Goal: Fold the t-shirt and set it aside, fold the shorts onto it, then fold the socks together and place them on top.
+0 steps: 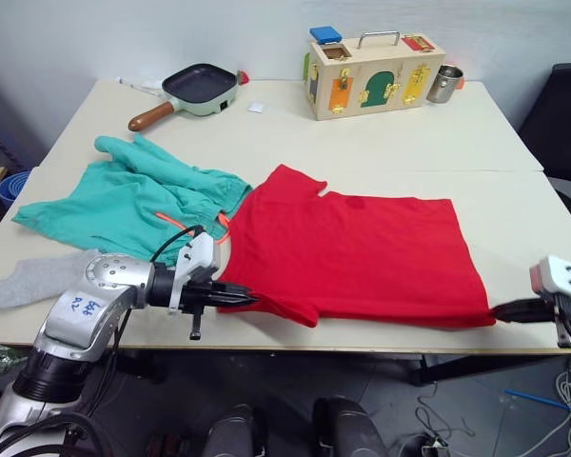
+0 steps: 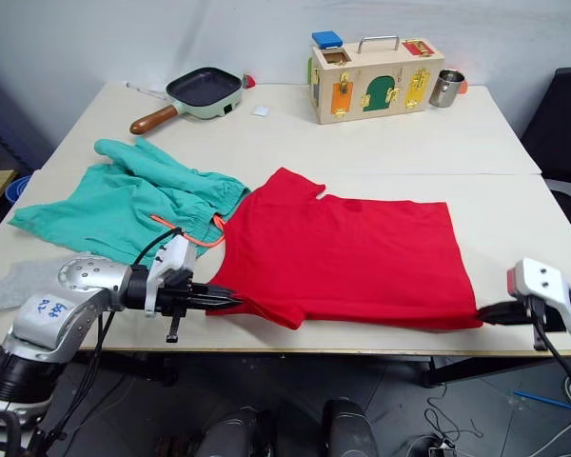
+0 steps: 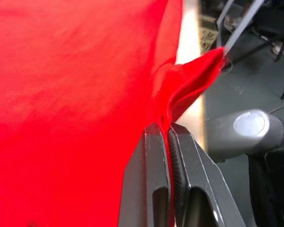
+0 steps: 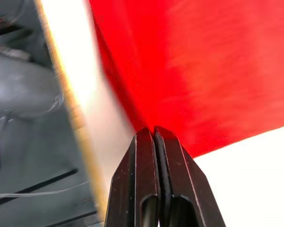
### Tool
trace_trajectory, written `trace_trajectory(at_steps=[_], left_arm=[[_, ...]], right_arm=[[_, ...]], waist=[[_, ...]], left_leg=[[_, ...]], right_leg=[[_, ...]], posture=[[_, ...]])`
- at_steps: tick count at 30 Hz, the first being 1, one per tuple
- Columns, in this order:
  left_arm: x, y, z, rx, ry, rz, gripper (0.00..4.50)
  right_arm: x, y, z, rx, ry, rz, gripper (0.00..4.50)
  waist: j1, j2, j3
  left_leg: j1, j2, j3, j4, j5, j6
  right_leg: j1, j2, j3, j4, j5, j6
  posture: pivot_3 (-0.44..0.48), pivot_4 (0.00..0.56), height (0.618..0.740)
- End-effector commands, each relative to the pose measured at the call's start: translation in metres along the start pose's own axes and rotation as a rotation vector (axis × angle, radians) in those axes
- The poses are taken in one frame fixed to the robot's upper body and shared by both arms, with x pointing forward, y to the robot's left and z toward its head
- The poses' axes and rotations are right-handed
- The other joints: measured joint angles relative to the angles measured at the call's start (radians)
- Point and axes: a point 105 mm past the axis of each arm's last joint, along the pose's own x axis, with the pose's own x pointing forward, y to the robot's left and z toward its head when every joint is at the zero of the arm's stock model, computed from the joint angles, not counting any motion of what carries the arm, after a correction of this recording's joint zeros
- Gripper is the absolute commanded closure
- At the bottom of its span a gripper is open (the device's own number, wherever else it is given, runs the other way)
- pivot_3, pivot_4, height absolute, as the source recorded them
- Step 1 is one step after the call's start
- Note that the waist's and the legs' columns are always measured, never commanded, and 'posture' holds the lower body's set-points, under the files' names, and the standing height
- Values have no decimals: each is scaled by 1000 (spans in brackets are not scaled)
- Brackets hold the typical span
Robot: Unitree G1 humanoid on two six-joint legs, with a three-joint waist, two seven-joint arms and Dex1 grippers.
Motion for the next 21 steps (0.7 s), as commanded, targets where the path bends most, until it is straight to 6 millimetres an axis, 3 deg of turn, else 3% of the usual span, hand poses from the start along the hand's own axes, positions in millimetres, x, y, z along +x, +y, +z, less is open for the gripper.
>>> trace_trajectory(at_steps=[1,12,14,17,21], left_arm=[[1,13,1,-29,10,38,4500],[9,26,4,-78,-31,94,4500],[8,29,7,-95,-63,126,3995],[5,25,10,-82,-92,147,3282],[-5,32,8,-54,-117,247,2001]], right_arm=[[4,-6,5,24,11,49,4470],[27,-18,3,23,25,16,4470],[28,-20,5,47,-11,-8,4500],[21,-23,8,47,-46,-66,3890],[4,-25,13,3,-96,-146,2493]], waist=[[1,0,0],[2,0,0],[2,0,0],[1,-1,0],[2,-1,0]], left_leg=[[0,0,0,0,0,0],[-1,0,1,2,0,0],[-1,0,1,2,0,0],[-1,0,0,2,1,0],[-1,0,0,2,1,0]], right_leg=[[0,0,0,0,0,0],[-1,0,0,2,0,1],[-1,0,0,2,0,1],[-1,0,0,2,0,1],[-1,0,0,2,0,1]], posture=[[0,150,740],[0,150,740],[0,150,740],[0,150,740],[0,150,740]])
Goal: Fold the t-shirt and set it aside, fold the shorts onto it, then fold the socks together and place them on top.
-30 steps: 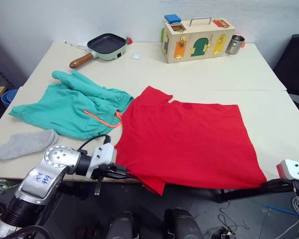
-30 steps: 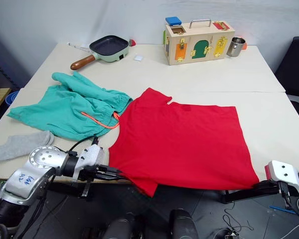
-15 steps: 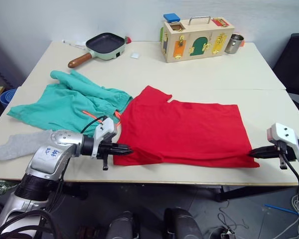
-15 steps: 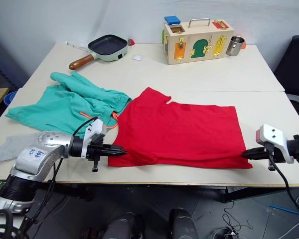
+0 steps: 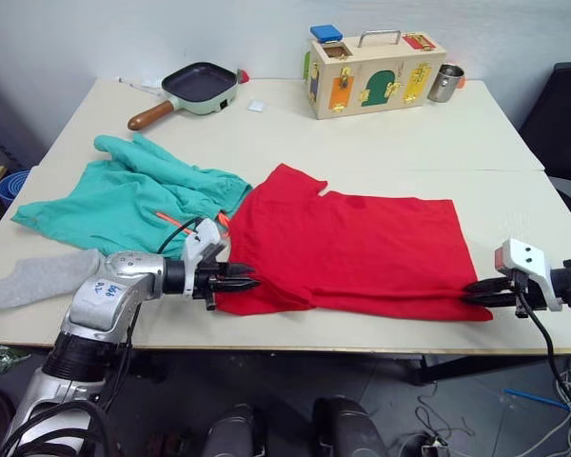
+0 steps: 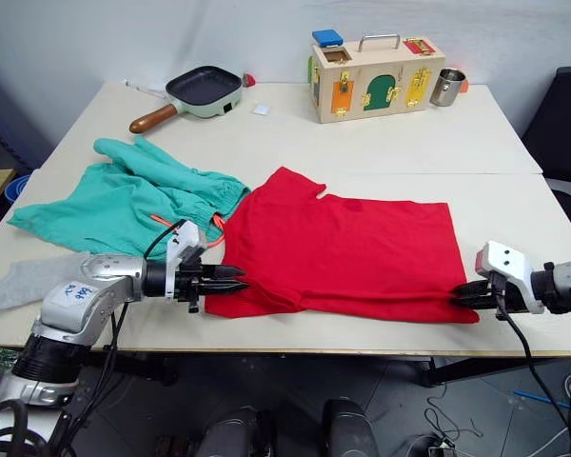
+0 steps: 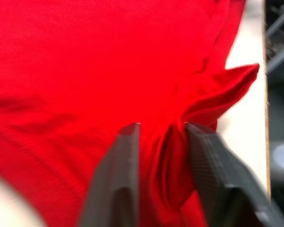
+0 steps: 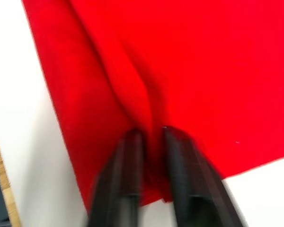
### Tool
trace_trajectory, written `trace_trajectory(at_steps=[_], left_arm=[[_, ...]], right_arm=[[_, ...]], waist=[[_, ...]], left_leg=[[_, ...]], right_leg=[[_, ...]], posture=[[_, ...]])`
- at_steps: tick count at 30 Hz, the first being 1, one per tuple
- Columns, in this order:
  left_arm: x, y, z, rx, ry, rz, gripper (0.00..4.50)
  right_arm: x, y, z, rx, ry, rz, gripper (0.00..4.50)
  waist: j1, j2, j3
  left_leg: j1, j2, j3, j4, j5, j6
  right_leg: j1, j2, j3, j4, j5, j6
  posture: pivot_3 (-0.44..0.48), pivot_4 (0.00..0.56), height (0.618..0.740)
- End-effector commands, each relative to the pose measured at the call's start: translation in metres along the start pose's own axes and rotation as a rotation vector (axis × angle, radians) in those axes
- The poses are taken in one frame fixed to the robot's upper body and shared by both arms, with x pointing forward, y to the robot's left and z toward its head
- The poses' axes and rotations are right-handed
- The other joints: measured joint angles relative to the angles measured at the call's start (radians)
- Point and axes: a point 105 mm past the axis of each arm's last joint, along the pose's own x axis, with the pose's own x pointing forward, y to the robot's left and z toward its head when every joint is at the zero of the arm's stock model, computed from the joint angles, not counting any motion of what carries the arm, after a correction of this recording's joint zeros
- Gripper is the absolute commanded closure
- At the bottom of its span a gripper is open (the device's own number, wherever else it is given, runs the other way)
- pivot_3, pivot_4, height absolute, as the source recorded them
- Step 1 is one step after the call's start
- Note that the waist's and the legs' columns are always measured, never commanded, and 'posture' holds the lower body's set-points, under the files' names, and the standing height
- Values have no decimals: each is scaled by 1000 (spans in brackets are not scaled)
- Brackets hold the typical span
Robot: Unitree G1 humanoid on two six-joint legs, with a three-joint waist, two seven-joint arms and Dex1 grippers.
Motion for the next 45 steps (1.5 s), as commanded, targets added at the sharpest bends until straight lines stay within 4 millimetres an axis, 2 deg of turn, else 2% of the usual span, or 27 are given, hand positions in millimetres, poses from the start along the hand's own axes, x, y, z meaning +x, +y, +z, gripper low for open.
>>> trace_trajectory(at_steps=[1,6,7,8,12,15,18,21,24,29,32,33,35,37,38,41,45], left_arm=[[-14,6,10,67,-53,89,1681],[-34,19,12,153,-112,214,102],[-37,18,14,167,-129,217,14],[-39,16,15,182,-138,209,0],[-45,-18,16,304,-161,31,0],[-42,-42,7,401,-100,-99,0],[-35,-61,-3,431,-43,-206,0],[-27,-71,-7,437,-37,-252,580],[-22,-74,-16,490,5,-275,1544],[-19,-64,-32,632,79,-252,3175],[-11,-60,-29,630,44,-202,4067],[-10,-58,-28,634,41,-188,4067],[-13,-46,-30,641,54,-129,3825],[-20,-34,-33,687,74,-75,3288],[-22,-31,-34,709,81,-70,2953],[-25,-28,-37,737,100,-83,2023],[-23,-25,-39,791,116,-99,779]], right_arm=[[-26,-8,15,-64,-70,-107,2137],[-41,-5,31,-123,-177,-173,373],[-41,-2,37,-128,-212,-171,170],[-40,1,41,-132,-235,-163,68],[-25,32,64,-127,-351,-59,68],[-11,57,72,-144,-386,25,68],[-1,76,70,-135,-388,98,584],[9,89,64,-147,-360,144,1572],[18,93,59,-158,-354,149,2693],[21,93,58,-187,-356,137,4485],[21,93,57,-194,-356,134,4500],[21,92,57,-202,-356,127,4500],[19,89,59,-189,-373,95,4500],[18,89,64,-154,-412,81,4500],[17,92,65,-127,-414,105,4333],[18,95,67,-155,-408,120,3569],[20,97,70,-222,-406,103,2151]], waist=[[0,0,0],[1,0,0],[1,0,0],[1,0,0],[0,0,0],[2,0,0],[6,0,0],[15,0,0],[22,0,0],[24,1,0],[24,0,0],[24,0,0],[26,0,0],[25,0,0],[25,0,0],[25,0,0],[25,0,0]], left_leg=[[0,0,0,0,0,0],[0,0,0,0,0,0],[0,0,0,0,0,0],[0,0,0,0,0,0],[1,1,-1,-2,-1,-2],[1,1,-1,-3,-2,-3],[1,1,0,-3,-5,-5],[1,0,-1,-3,-6,-5],[1,0,0,-3,-6,-5],[1,0,0,-3,-5,-2],[0,1,0,-3,-5,-1],[0,1,0,-3,-5,-1],[0,1,0,-3,-5,1],[0,1,-1,-3,-5,1],[0,1,-1,-3,-5,1],[0,1,-1,-4,-5,1],[0,1,-1,-4,-6,1]], right_leg=[[0,0,0,0,0,0],[0,0,0,0,0,0],[0,0,0,0,0,0],[0,0,0,0,0,0],[0,0,0,-1,0,0],[0,0,0,-2,0,0],[0,0,0,-3,0,0],[1,-1,0,-4,0,0],[1,-1,0,-5,0,0],[0,-1,0,-5,0,0],[0,-1,0,-5,0,0],[0,-1,0,-6,0,0],[0,-1,0,-6,0,0],[0,-1,0,-6,0,0],[0,-1,0,-6,0,0],[0,-1,0,-6,0,0],[0,-1,0,-7,0,0]], posture=[[0,150,740],[0,150,740],[0,150,740],[0,150,740],[0,150,740],[0,150,740],[0,150,740],[0,150,740],[0,150,740],[0,150,740],[0,150,740],[0,150,740],[0,150,740],[0,150,740],[0,150,740],[0,150,740],[0,150,740]])
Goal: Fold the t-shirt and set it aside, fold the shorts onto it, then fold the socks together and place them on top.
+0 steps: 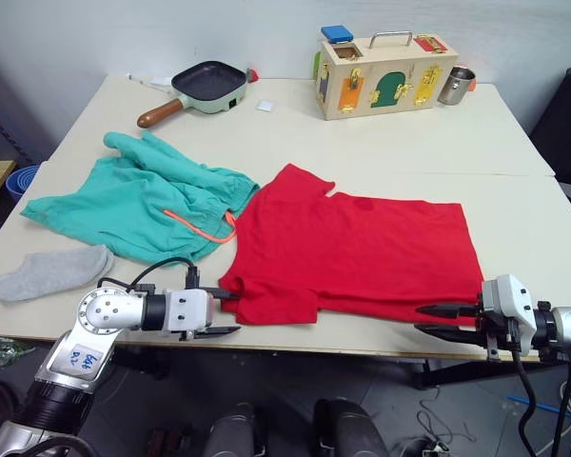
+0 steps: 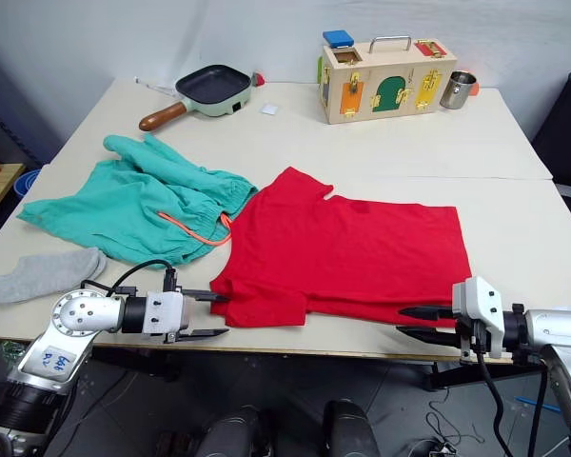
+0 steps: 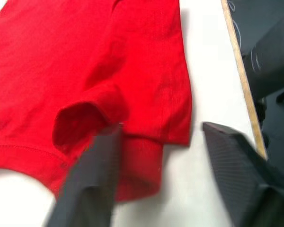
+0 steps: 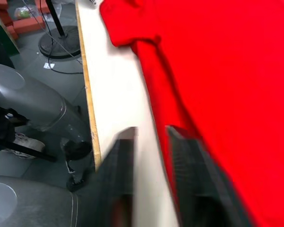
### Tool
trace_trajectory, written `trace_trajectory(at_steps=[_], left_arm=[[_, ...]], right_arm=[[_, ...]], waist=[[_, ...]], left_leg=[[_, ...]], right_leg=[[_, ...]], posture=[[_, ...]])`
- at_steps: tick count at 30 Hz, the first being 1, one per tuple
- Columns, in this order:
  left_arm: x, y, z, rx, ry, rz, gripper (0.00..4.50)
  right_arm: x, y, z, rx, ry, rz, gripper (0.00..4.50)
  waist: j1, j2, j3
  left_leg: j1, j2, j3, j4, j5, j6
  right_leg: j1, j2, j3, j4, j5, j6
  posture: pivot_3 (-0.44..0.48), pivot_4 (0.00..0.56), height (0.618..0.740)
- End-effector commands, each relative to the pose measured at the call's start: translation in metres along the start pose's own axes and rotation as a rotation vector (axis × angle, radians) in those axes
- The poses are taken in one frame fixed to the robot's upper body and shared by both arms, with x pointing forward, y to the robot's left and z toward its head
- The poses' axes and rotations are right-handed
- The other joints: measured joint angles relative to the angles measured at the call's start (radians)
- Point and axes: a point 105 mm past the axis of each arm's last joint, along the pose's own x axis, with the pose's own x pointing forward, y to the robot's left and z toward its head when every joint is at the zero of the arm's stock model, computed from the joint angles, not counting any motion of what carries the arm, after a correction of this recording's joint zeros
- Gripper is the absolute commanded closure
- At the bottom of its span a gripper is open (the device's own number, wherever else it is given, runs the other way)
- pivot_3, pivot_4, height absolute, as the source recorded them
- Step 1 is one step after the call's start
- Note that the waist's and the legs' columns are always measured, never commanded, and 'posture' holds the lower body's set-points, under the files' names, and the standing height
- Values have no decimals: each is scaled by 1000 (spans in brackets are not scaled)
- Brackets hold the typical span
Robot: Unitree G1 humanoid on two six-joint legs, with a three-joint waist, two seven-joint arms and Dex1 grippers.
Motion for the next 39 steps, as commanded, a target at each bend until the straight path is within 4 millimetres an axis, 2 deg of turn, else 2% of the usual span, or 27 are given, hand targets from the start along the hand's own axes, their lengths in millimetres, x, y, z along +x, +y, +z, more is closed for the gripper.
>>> trace_trajectory(at_steps=[1,3,6,9,13,18,22,27,30,33,37,39], left_arm=[[2,1,2,71,0,-20,774],[8,0,2,98,-2,-47,774],[14,-3,0,134,9,-87,774],[18,5,-5,148,34,-68,774],[22,10,-10,151,56,-65,1634],[20,12,-1,83,-13,-76,3146],[5,18,10,-30,-103,-56,4435],[-6,35,23,-305,-208,5,4475],[-1,49,30,-484,-294,71,4475],[5,52,35,-610,-327,54,4475],[7,45,37,-632,-310,-4,4475],[5,29,26,-519,-191,-78,4475]], right_arm=[[0,-1,10,-97,-8,-13,1808],[2,-1,9,-102,-6,-12,1141],[3,-1,8,-105,-7,-13,1141],[4,-2,7,-105,-14,-17,1141],[4,-2,7,-105,-19,-20,1094],[4,-2,5,-103,-20,-30,1094],[3,-3,4,-98,-21,-45,1094],[1,-3,0,-86,-21,-56,1094],[0,-3,-4,-74,-18,-56,1094],[0,-3,-7,-63,-12,-53,1094],[0,-2,-9,-59,-6,-50,1094],[-1,-2,-10,-58,-1,-51,1094]], waist=[[0,0,0],[1,0,0],[2,0,0],[3,0,0],[3,0,0],[1,0,0],[0,0,0],[-1,-1,0],[1,-1,0],[2,-2,1],[-1,-3,2],[-3,-3,2]], left_leg=[[0,0,0,0,0,0],[0,0,0,0,0,0],[0,0,0,0,0,0],[0,0,0,0,0,0],[0,0,0,0,0,1],[0,0,0,0,1,1],[0,0,0,0,1,1],[0,0,0,0,1,1],[0,0,0,1,1,1],[0,0,-1,2,1,1],[0,0,0,2,1,1],[0,0,0,2,2,0]], right_leg=[[0,0,0,0,0,0],[0,0,0,0,0,0],[0,0,0,0,0,0],[1,0,0,0,0,0],[1,0,-1,0,0,1],[1,0,-1,0,0,1],[1,0,-1,1,0,1],[1,0,-2,1,0,1],[2,1,-2,1,0,1],[2,1,-2,1,1,2],[2,1,-2,1,1,2],[2,2,-2,1,1,2]], posture=[[0,150,740],[0,150,740],[0,150,740],[0,150,740],[0,150,740],[0,150,740],[0,150,740],[0,150,740],[0,150,740],[0,150,740],[0,150,740],[0,150,740]])
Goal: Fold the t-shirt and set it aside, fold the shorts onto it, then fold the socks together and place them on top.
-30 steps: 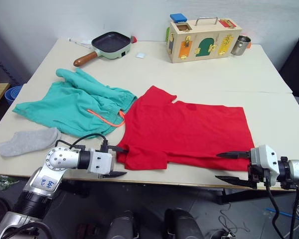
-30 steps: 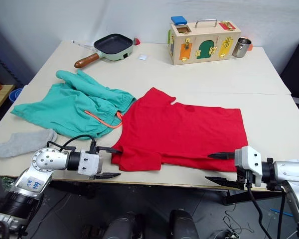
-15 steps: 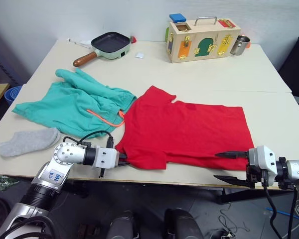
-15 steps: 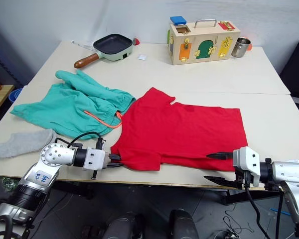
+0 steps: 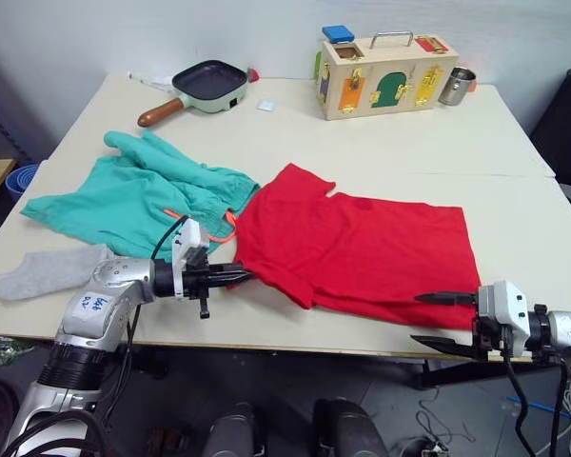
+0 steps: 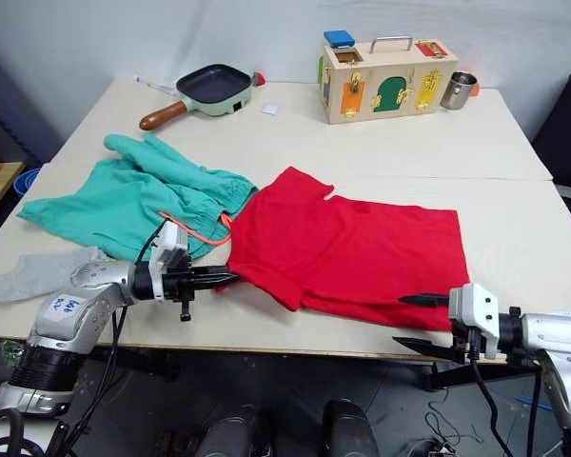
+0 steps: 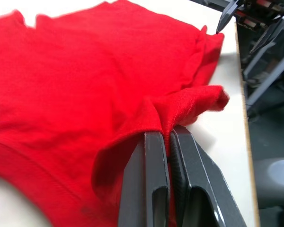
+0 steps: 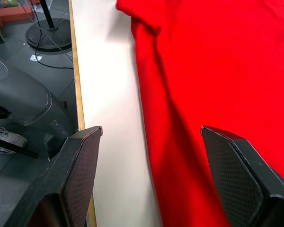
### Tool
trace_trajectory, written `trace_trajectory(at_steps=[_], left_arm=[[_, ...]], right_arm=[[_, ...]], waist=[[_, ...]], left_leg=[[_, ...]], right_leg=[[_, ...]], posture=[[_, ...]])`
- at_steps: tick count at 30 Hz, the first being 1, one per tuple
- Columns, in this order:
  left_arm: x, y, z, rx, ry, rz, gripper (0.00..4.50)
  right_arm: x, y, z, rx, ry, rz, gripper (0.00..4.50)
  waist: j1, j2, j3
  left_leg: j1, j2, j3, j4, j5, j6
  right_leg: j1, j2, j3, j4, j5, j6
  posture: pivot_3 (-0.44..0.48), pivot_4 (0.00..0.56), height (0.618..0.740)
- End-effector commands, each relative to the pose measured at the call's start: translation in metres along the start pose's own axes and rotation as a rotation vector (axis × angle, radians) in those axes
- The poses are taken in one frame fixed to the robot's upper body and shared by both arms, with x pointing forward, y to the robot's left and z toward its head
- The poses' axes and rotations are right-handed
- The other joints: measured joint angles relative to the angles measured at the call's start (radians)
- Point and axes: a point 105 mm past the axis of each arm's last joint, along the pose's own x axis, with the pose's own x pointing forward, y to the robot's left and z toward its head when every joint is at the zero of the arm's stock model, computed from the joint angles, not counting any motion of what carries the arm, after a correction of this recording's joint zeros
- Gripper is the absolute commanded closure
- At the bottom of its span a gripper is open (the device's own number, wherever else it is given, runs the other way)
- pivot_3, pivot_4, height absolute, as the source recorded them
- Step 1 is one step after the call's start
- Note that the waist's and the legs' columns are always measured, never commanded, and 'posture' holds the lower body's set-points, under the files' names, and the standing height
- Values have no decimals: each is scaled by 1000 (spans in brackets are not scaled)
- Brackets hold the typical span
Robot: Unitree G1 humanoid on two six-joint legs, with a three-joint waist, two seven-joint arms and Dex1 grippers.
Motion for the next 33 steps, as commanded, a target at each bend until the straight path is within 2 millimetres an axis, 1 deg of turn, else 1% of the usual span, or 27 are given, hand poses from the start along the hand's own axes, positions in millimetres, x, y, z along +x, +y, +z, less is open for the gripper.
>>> trace_trajectory(at_steps=[1,2,6,9,13,17,20,22,23,26,27,31,33], left_arm=[[-9,-14,-14,165,155,-87,4475],[-11,-14,-19,187,191,-92,4475],[-15,-22,-22,254,196,-121,4475],[-22,-26,-36,385,302,-162,4475],[-23,-27,-35,464,306,-175,4475],[-26,-29,-41,549,366,-219,4475],[-25,-30,-40,517,344,-210,4475],[-24,-30,-38,473,326,-195,3977],[-23,-31,-37,483,319,-195,3796],[-25,-33,-37,541,330,-220,2920],[-26,-33,-37,559,330,-220,2920],[-32,-32,-24,642,292,-204,2920],[-36,-35,-22,666,304,-210,2920]], right_arm=[[-2,0,3,-24,-7,-6,1094],[-2,0,3,-24,-4,-8,1094],[-2,1,3,-19,0,-12,1094],[-1,1,4,-17,0,-15,1094],[-1,2,5,-13,2,-14,1094],[0,2,5,-8,3,-13,1094],[0,2,4,-6,5,-12,1094],[0,1,4,-5,4,-13,1094],[-1,1,4,-5,4,-15,1094],[-1,1,3,-3,4,-19,1094],[-1,1,2,-3,5,-19,1094],[-2,2,1,1,9,-21,1094],[-2,3,1,3,11,-22,1094]], waist=[[-2,0,0],[-2,0,0],[1,0,0],[2,0,0],[2,0,0],[1,0,0],[1,0,0],[1,0,0],[1,0,0],[1,0,0],[1,0,0],[1,0,0],[1,0,0]], left_leg=[[0,0,0,0,0,-1],[0,0,0,0,0,-1],[0,0,0,-1,0,-2],[0,0,0,-1,-1,-3],[0,0,0,-3,-2,-4],[0,0,0,-3,-1,-3],[0,0,0,-4,-1,-2],[0,0,0,-4,-1,-2],[0,0,0,-4,-1,-1],[0,0,0,-4,-1,-1],[0,0,0,-4,-1,-1],[0,0,0,-4,-1,-1],[0,0,0,-4,-1,-1]], right_leg=[[0,0,0,0,0,0],[0,0,0,0,0,0],[-1,0,1,-1,0,-1],[-1,-1,1,-1,0,-1],[-2,-2,1,-2,-1,-1],[-2,-2,1,-2,-1,-1],[-2,-2,1,-2,-1,-1],[-2,-2,1,-2,-1,-1],[-2,-2,1,-2,-1,-1],[-2,-2,1,-2,-1,-1],[-2,-2,1,-2,-1,-1],[-2,-2,1,-2,-1,-1],[-2,-2,1,-2,-1,-1]], posture=[[0,150,740],[0,150,740],[0,150,740],[0,150,740],[0,150,740],[0,150,740],[0,150,740],[0,150,740],[0,150,740],[0,150,740],[0,150,740],[0,150,740],[0,150,740]])
